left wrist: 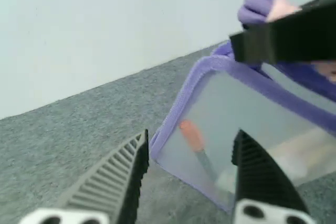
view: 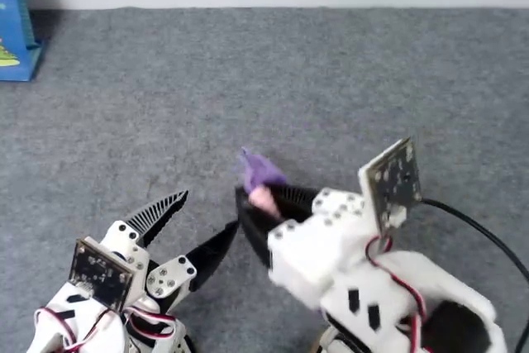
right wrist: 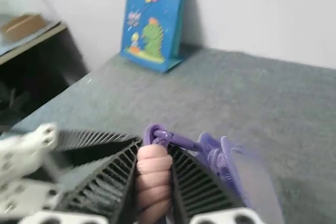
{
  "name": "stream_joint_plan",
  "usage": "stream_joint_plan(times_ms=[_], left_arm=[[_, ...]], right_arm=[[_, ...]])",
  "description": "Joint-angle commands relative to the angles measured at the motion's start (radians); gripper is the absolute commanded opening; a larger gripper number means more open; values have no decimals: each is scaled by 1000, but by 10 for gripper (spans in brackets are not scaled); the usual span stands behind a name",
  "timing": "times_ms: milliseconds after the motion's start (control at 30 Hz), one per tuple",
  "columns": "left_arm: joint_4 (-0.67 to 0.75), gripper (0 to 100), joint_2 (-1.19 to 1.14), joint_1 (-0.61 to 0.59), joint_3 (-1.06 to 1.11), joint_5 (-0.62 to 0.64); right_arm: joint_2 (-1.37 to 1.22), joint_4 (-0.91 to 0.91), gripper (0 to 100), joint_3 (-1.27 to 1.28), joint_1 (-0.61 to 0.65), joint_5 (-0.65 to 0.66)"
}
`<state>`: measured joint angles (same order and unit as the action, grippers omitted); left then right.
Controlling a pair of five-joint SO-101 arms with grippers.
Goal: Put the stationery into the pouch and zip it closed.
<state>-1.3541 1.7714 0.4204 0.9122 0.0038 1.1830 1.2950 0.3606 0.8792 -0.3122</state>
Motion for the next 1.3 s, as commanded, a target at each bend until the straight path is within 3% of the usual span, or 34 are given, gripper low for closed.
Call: stream_joint_plan(times_ms=[0,200,333,467,833,900,1033,1133,1267], left_arm=[[-14,295,3,0,-18,-23],[-14,302,3,3,-18,-64],[-6,302,3,9,-18,-98],[-38,303,3,86,-16,-133],[-95,301,3,149,-16,-176],[-55,299,3,149,-10,-169],[112,298,2,146,58,-21],[204,298,-2,149,151,-15],[273,298,2,150,228,18]], right_arm=[[1,101,7,-106,91,14],[5,188,7,-117,105,20],[5,223,7,-115,179,20],[4,177,7,-118,176,20],[-5,24,7,-107,-65,61],[-5,-33,7,-75,-73,55],[-4,-153,7,49,-71,52],[2,-193,7,77,-62,21],[-4,-182,7,87,48,12]])
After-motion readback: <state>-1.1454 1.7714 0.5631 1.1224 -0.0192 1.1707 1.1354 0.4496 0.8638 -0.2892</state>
